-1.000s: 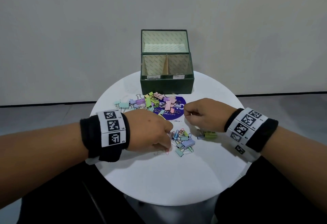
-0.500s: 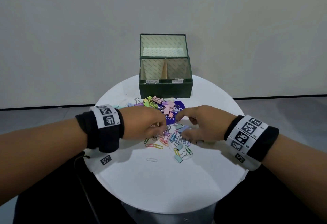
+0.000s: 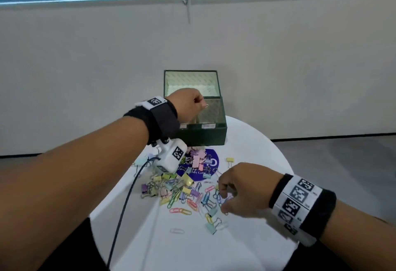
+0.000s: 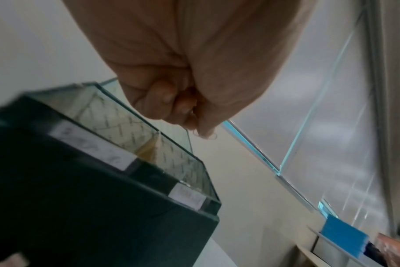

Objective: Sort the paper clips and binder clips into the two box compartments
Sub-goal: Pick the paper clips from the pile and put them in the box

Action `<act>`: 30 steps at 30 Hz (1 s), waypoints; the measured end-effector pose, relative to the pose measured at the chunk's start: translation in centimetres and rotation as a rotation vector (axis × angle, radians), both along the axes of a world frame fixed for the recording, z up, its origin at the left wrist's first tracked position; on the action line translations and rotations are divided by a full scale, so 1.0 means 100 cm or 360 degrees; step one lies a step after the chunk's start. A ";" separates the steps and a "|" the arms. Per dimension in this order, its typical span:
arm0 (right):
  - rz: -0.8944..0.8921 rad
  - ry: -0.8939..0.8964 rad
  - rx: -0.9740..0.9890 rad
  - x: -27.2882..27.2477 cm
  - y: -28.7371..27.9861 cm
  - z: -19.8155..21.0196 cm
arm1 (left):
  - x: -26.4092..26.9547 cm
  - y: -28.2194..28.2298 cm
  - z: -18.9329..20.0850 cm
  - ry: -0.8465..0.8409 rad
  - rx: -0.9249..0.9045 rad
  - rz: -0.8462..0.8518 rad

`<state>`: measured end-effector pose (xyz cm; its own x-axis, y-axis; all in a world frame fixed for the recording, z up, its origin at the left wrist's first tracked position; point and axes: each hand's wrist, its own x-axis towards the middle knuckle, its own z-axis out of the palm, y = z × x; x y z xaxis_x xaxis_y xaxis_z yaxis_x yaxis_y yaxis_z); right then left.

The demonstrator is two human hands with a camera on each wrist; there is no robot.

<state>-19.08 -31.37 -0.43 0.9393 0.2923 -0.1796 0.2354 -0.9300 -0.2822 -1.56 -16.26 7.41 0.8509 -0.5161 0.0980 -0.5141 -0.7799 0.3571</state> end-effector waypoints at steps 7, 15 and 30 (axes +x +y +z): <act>-0.0028 -0.0059 -0.0010 0.000 0.000 0.002 | 0.010 -0.027 -0.004 0.0291 0.0012 -0.0014; -0.0128 -0.0002 -0.0120 0.004 -0.007 -0.001 | -0.043 0.041 0.001 -0.0040 0.0456 -0.0416; 0.0072 -0.0009 -0.0083 0.000 0.002 -0.010 | -0.136 0.096 -0.069 -0.0018 0.1004 -0.0958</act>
<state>-19.05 -31.13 -1.42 0.9264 0.3247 -0.1907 0.2788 -0.9318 -0.2323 -15.16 -6.62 0.51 0.4167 -0.8385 -0.3511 -0.9034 -0.4249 -0.0576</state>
